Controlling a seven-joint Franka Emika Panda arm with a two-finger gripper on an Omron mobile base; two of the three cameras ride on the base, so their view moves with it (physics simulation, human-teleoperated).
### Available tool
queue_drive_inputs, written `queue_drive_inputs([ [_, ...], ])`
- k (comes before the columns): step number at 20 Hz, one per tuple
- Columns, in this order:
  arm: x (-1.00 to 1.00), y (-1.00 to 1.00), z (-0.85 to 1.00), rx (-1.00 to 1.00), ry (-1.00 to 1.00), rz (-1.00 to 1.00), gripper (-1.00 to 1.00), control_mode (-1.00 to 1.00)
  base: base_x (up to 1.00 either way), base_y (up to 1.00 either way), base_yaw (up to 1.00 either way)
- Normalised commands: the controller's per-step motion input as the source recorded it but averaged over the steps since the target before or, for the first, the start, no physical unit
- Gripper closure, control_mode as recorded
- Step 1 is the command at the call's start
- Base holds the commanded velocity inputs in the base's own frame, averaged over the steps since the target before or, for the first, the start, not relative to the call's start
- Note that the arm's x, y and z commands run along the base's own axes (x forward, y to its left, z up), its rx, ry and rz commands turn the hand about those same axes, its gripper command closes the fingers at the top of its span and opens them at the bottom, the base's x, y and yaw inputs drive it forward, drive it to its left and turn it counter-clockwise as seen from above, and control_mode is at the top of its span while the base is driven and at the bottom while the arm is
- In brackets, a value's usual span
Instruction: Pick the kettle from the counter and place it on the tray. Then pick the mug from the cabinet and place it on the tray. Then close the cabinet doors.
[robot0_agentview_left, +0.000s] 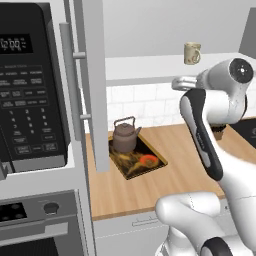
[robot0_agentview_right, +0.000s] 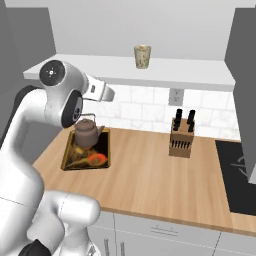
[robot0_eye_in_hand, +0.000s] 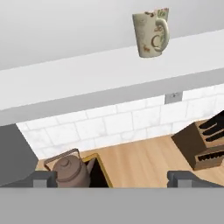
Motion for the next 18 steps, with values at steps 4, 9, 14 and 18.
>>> queue_drive_inputs([
  [4,-0.06,-0.28,0.41,-0.09,-0.03,0.0,-1.0,-1.0,0.0,0.0,0.0],
  [9,0.0,-0.49,0.48,-0.03,-0.12,0.0,-1.0,-1.0,0.0,0.0,0.0],
  [14,0.14,-0.47,0.37,0.01,-0.22,0.0,-1.0,-1.0,0.0,0.0,0.0],
  [18,0.29,-0.33,0.32,0.0,-0.04,0.0,-1.0,-1.0,0.0,0.0,0.0],
])
